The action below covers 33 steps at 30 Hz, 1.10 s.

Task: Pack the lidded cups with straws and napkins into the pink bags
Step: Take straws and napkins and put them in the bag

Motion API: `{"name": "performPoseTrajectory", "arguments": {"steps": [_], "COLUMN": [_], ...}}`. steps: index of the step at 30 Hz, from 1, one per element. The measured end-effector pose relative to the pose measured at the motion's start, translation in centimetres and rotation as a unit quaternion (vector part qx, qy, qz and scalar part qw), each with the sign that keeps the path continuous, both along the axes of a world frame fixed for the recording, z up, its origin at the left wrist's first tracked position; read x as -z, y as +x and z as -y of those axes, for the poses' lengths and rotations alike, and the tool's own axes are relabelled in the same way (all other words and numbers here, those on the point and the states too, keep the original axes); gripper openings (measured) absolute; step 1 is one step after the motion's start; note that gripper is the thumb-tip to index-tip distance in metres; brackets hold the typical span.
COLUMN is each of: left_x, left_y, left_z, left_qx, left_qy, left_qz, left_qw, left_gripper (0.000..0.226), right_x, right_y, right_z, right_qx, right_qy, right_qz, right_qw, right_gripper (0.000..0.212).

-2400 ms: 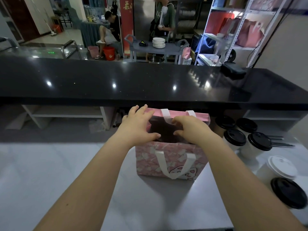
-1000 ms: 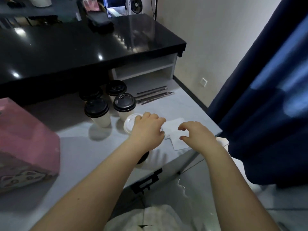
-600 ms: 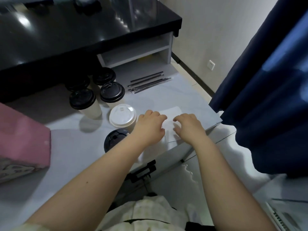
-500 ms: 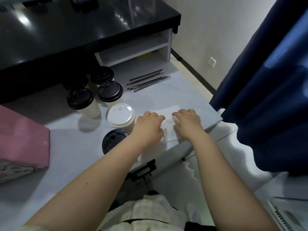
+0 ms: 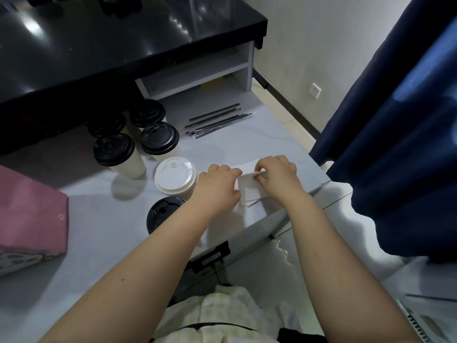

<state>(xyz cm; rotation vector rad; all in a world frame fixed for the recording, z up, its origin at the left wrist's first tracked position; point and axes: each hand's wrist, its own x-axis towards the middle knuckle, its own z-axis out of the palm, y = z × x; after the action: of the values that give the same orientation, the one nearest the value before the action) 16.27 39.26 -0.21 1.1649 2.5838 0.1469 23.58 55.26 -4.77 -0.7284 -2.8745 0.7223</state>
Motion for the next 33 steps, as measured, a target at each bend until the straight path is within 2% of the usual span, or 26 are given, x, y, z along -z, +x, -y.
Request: {"name": "performPoseTrajectory", "arguments": {"steps": [4, 7, 12, 17, 21, 27, 33], "left_x": [-0.5, -0.5, -0.2, 0.0, 0.0, 0.1, -0.1], "left_y": [-0.7, -1.0, -0.9, -1.2, -1.3, -1.2, -1.1], "left_z": [-0.2, -0.3, -0.5, -0.5, -0.3, -0.6, -0.9], "left_qx": [-0.008, -0.014, -0.008, -0.015, -0.019, -0.020, -0.014], "left_qy": [-0.015, -0.017, -0.020, -0.020, -0.007, -0.001, -0.003], "left_qz": [-0.005, 0.012, 0.023, 0.020, 0.023, 0.030, 0.037], "left_qw": [1.000, 1.000, 1.000, 0.999, 1.000, 0.999, 0.999], "left_gripper": [0.049, 0.053, 0.052, 0.053, 0.055, 0.054, 0.055], "right_x": [1.0, 1.9, 2.7, 3.0, 3.6, 3.7, 3.7], "right_y": [-2.4, -2.9, -2.8, -2.1, -1.5, -0.5, 0.1], "right_z": [0.2, 0.2, 0.4, 0.7, 0.9, 1.4, 1.5], "right_qx": [-0.034, -0.041, -0.045, -0.054, -0.050, -0.055, -0.052], "right_qy": [0.038, 0.032, 0.057, 0.117, 0.111, 0.097, 0.095], "right_qz": [0.066, 0.125, 0.080, 0.022, -0.013, -0.112, -0.148], "right_qw": [0.996, 0.991, 0.994, 0.991, 0.993, 0.987, 0.983], "right_gripper": [0.018, 0.039, 0.050, 0.036, 0.026, 0.028, 0.018]}}
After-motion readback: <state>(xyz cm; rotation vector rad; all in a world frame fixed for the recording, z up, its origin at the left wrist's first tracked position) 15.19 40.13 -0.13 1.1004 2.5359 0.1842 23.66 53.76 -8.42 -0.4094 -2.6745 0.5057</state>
